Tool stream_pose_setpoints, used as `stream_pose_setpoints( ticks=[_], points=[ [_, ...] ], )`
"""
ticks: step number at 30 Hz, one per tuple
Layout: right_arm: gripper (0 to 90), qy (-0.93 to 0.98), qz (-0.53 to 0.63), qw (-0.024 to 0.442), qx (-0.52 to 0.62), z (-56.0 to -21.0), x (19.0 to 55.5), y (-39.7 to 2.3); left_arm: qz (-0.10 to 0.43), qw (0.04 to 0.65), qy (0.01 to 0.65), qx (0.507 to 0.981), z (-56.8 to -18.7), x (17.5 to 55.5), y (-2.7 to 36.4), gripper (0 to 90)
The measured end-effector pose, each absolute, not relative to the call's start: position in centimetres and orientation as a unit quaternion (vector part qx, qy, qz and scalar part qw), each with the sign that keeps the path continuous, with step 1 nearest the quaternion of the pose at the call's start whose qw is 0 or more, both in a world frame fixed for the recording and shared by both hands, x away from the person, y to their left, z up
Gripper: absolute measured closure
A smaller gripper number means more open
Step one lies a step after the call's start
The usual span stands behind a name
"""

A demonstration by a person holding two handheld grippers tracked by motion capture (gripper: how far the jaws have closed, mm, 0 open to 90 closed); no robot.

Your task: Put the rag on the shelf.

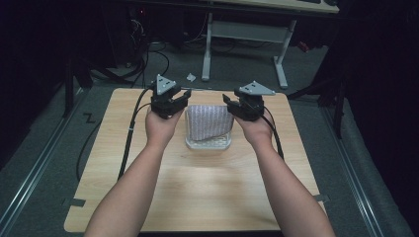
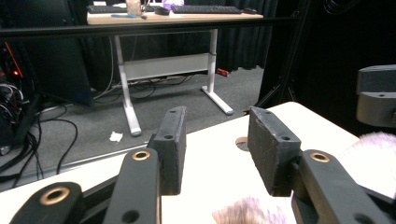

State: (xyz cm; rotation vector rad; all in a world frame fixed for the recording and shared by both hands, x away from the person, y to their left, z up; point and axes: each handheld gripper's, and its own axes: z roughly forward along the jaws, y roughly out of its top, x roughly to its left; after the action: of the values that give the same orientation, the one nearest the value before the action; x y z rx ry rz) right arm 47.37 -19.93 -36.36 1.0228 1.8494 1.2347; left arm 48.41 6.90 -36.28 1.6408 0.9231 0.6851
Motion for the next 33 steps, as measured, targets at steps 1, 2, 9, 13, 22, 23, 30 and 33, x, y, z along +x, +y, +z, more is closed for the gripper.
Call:
stream_pose_setpoints(
  ticks=[1, 2, 9, 13, 22, 23, 30, 33],
  points=[
    [50.8, 0.710, 0.474, 0.343, 0.393, -36.5, 46.9, -20.2, 0.289, 0.539, 0.386, 0.690, -36.4, 48.0, 7.2, 57.5],
    [50.0, 0.709, 0.475, 0.344, 0.392, -36.7, 46.5, -20.6, 0.291, 0.539, 0.383, 0.692, -36.7, 47.6, 7.5, 57.1],
    [47.4, 0.698, 0.485, 0.342, 0.400, -37.8, 43.8, -22.9, 0.287, 0.530, 0.381, 0.701, -38.5, 45.2, 9.5, 55.8],
    [45.8, 0.703, 0.475, 0.349, 0.398, -38.9, 42.1, -23.7, 0.288, 0.528, 0.379, 0.703, -39.6, 43.6, 10.7, 54.9],
    [44.5, 0.731, 0.451, 0.338, 0.385, -42.9, 38.6, -24.8, 0.260, 0.509, 0.379, 0.728, -43.2, 40.4, 11.7, 52.3],
    [44.5, 0.735, 0.447, 0.338, 0.381, -43.4, 38.2, -24.9, 0.257, 0.507, 0.378, 0.730, -43.6, 40.0, 11.7, 52.3],
    [43.4, 0.751, 0.429, 0.306, 0.398, -47.8, 35.8, -25.9, 0.215, 0.482, 0.385, 0.758, -47.5, 38.1, 11.5, 51.4],
    [42.7, 0.753, 0.426, 0.290, 0.410, -49.6, 34.6, -26.5, 0.193, 0.457, 0.385, 0.778, -49.5, 37.1, 11.5, 50.1]
  ],
)
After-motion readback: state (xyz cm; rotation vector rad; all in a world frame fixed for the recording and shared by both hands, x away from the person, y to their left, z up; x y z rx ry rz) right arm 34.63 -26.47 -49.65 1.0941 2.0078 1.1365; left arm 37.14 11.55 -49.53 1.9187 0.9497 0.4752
